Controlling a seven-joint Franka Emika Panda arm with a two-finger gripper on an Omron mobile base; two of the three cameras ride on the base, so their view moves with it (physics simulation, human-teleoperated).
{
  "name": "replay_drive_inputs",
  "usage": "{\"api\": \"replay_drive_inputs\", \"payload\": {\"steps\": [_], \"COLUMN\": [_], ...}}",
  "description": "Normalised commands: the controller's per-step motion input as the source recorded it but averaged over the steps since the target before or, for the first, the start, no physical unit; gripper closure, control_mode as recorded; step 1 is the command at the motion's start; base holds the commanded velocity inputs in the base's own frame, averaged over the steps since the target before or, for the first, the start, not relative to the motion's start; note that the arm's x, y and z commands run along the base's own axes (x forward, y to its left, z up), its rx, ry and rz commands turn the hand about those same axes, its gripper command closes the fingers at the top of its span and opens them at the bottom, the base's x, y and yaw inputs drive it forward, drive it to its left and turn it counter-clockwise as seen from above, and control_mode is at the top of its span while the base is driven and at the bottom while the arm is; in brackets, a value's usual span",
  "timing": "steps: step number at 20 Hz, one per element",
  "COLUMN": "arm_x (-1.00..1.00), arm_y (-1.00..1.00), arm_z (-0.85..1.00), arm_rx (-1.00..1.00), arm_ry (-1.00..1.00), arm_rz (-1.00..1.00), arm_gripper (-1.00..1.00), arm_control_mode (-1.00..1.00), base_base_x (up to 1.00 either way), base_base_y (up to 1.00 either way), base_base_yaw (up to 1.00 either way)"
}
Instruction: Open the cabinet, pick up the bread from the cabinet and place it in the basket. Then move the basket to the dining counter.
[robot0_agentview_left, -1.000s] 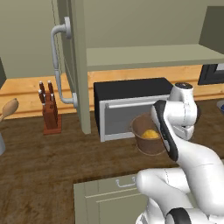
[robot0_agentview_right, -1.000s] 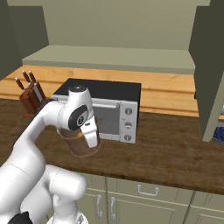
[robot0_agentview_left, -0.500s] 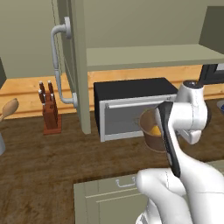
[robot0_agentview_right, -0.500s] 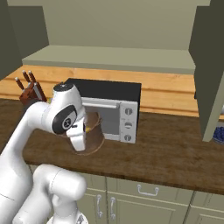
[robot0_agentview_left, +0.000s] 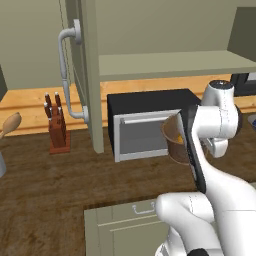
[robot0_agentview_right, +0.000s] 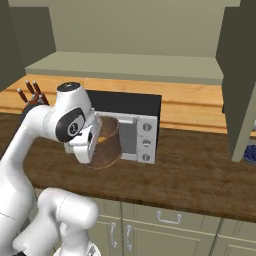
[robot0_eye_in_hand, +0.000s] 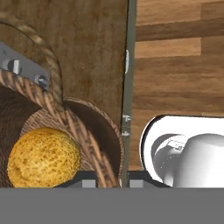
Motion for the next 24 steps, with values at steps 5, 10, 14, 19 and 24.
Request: {"api": "replay_drive_inputs", "payload": {"steps": [5, 10, 14, 19, 24], "arm_x": [-0.05, -0.02, 0.0, 0.0, 0.0], "arm_y": [-0.08, -0.03, 0.1, 0.13, 0.0], "arm_z": [-0.01, -0.06, 0.0, 0.0, 0.0], "arm_rx": [0.32, 0.21, 0.0, 0.0, 0.0], "arm_ry": [0.0, -0.11, -0.14, -0.16, 0.0], "arm_rz": [0.0, 0.0, 0.0, 0.0, 0.0], "arm_gripper": [1.0, 1.0, 1.0, 1.0, 1.0], "arm_control_mode": [-1.0, -1.0, -1.0, -1.0, -1.0], "base_base_x": [0.0, 0.0, 0.0, 0.0, 0.0], "base_base_y": [0.0, 0.0, 0.0, 0.0, 0.0], "base_base_yaw": [0.0, 0.0, 0.0, 0.0, 0.0]}}
